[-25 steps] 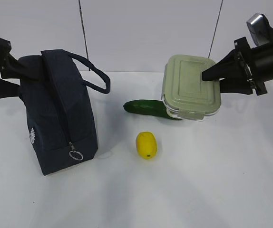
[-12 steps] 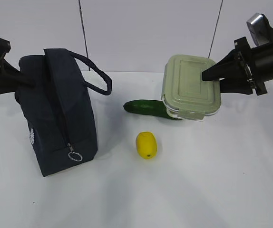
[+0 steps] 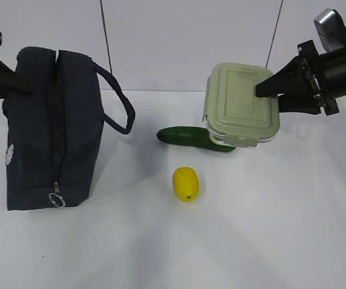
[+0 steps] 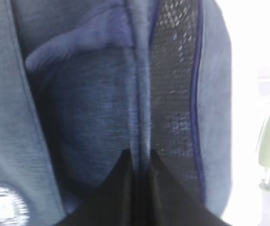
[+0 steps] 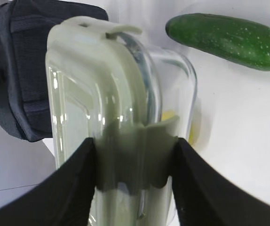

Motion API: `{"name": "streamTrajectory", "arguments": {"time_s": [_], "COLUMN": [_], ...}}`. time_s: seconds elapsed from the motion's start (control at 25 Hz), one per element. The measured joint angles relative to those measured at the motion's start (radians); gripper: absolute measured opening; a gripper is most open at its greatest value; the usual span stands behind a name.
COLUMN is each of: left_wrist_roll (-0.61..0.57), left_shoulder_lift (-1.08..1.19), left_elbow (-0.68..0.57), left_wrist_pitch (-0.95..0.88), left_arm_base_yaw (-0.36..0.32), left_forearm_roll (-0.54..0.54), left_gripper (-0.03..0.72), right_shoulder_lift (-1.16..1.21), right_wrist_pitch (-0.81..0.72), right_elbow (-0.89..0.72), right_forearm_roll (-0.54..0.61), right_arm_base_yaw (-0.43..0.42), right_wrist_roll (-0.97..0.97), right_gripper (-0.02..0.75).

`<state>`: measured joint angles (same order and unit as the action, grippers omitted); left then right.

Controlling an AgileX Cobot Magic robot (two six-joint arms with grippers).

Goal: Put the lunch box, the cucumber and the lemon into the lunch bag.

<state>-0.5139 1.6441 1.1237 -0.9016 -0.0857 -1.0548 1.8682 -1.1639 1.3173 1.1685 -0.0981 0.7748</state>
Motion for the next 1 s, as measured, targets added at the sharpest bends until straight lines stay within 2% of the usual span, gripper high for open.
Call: {"name": "streamTrajectory", "arguments": {"time_s": [0.24,0.52,0.72,1.0], "left_wrist_roll": [0.071,0.158,0.195,0.210], "left_shoulder_lift": [-0.017,-0.031,-0.032,-0.032], "left_elbow": [0.015,0.015,0.015,0.015], "left_wrist_pitch": [-0.040,-0.053,-0.043,-0.002], "left_arm_base_yaw": [0.024,0.124,0.184,0.199], "left_forearm_roll": [0.107,0.213,0.228,0.228], "left_gripper": [0.008,0.008,0.008,0.008], "right_shoulder_lift": [-0.008,-0.008,-0.008,-0.027], "right_wrist_pitch": [-0.002,-0.004,-0.004,-0.004], "right_elbow": [0.000,0.000,0.000,0.000], "right_forearm_roll": [0.002,0.008,0.039,0.097], "right_arm_base_yaw": [0.070,0.117,0.128,0.158], "right_wrist_roll": [0.000,0.000,0.000,0.000], "right_gripper": [0.372,0.372,0.372,0.372]}}
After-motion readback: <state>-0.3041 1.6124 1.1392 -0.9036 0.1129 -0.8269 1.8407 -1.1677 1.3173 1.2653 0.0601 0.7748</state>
